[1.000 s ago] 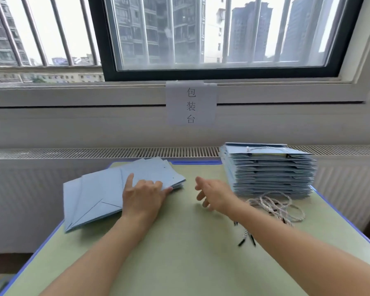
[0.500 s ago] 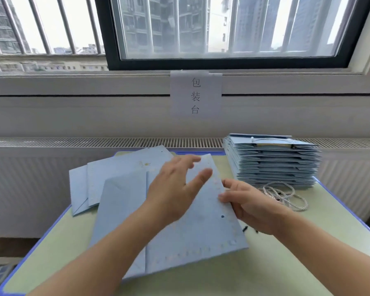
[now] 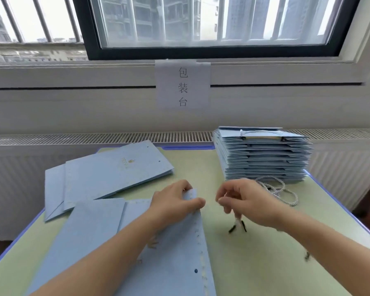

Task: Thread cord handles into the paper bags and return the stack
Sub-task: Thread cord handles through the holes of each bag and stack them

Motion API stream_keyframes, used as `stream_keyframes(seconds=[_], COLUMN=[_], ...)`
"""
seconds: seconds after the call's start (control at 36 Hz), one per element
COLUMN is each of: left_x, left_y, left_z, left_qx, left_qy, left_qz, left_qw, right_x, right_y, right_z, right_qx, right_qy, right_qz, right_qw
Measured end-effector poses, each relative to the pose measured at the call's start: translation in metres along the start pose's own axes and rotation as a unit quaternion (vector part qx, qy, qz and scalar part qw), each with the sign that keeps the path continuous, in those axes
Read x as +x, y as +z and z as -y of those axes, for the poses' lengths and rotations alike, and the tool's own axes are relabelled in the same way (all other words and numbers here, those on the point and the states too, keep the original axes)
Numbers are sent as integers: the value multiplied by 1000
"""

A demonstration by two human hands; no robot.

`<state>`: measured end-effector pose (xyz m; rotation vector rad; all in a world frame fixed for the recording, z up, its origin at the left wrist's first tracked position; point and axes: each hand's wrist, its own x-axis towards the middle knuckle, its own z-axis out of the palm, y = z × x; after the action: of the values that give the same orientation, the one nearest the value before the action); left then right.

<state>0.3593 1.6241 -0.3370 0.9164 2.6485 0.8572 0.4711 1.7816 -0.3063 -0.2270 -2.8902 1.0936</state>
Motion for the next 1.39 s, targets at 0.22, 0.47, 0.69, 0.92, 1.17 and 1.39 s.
stream_keyframes(seconds=[0.22,0.47,0.69,0.92,1.17,1.39], left_x=[8,7,9,8,8,9], left_y=[8,3,4,3,4,3], left_z=[19,24,24,24,26,25], left_qx=[-142,-223,-225,-247,-252,-245], left_qy=[-12,10,4,9,7,12], left_qz=[6,34,41,42,44,48], left_qw=[990,974,973,968,967,968], right_x=[38,48,47,50,46,55], right_y=[-19,-10,-11,-25,-69,-119], right_z=[-12,-22,-23,-29,-10,38], right_qx=[-288,-311,-67,162,363,255], right_qy=[-58,-111,-114,-92,-151,-231], right_qz=[97,91,-38,-171,-258,-314], right_qw=[951,939,990,967,882,885])
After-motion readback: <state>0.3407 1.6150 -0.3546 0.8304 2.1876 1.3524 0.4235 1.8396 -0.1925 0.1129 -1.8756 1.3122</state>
